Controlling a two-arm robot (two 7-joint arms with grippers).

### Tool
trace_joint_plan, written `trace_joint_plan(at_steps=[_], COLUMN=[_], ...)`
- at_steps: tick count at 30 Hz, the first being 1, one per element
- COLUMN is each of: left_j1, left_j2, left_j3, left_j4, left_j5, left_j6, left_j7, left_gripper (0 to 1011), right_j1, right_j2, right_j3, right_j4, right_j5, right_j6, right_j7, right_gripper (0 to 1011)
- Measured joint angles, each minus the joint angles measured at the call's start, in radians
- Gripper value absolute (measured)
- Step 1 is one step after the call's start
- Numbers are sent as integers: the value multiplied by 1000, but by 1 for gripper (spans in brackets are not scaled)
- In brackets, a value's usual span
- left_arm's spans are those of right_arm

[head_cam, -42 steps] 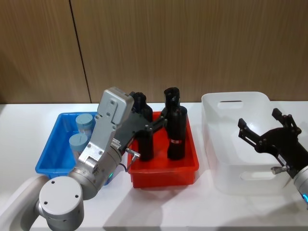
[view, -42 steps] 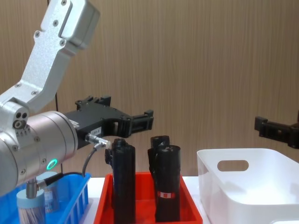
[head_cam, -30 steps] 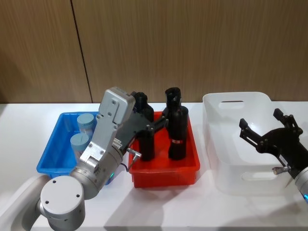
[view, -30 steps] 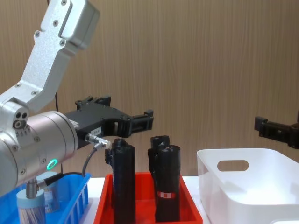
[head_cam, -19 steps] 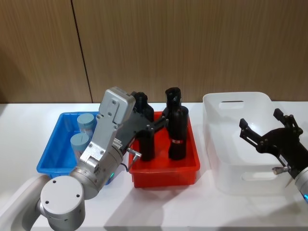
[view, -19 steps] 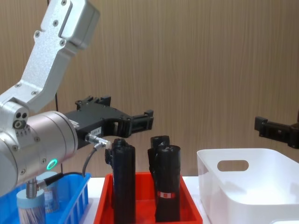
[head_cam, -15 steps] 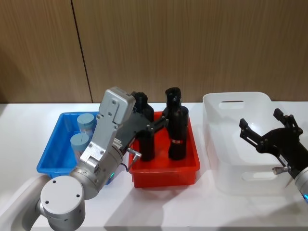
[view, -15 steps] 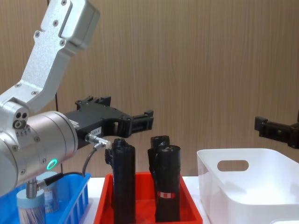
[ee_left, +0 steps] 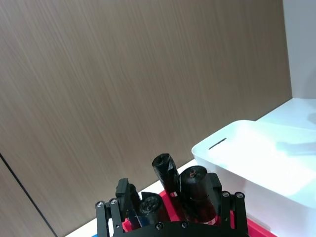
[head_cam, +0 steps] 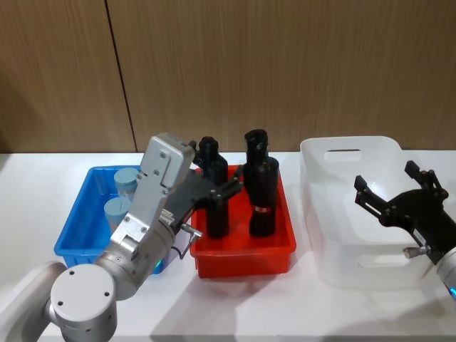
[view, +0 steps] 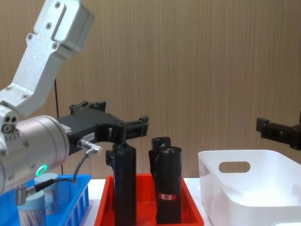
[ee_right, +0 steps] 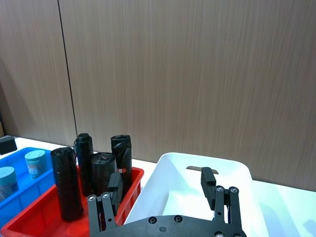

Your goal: Pick the cotton swabs from the blue box and place them into the white box.

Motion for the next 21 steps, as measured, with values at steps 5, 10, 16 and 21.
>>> trace_joint_plan(at_steps=[5,10,16,21], left_j1=[16,39,70,105], left_j2=[16,34,57,85], left_j3=[-8,-19,-34,-53], left_j4=[-19,-40,-65,-88], left_j5=[-13,-42,-92,-150], left_j6=[22,49,75,94], left_j7=[11,44,90,139], left_gripper=[1004,1004,1004,1004], right_j1=[0,0,0,0], right_j2=[0,0,0,0], right_j3=[0,0,0,0], right_j4=[0,0,0,0], right_j5=[0,0,0,0], right_j6=[0,0,0,0], right_j7=[0,0,0,0], right_gripper=[1002,1002,1002,1002])
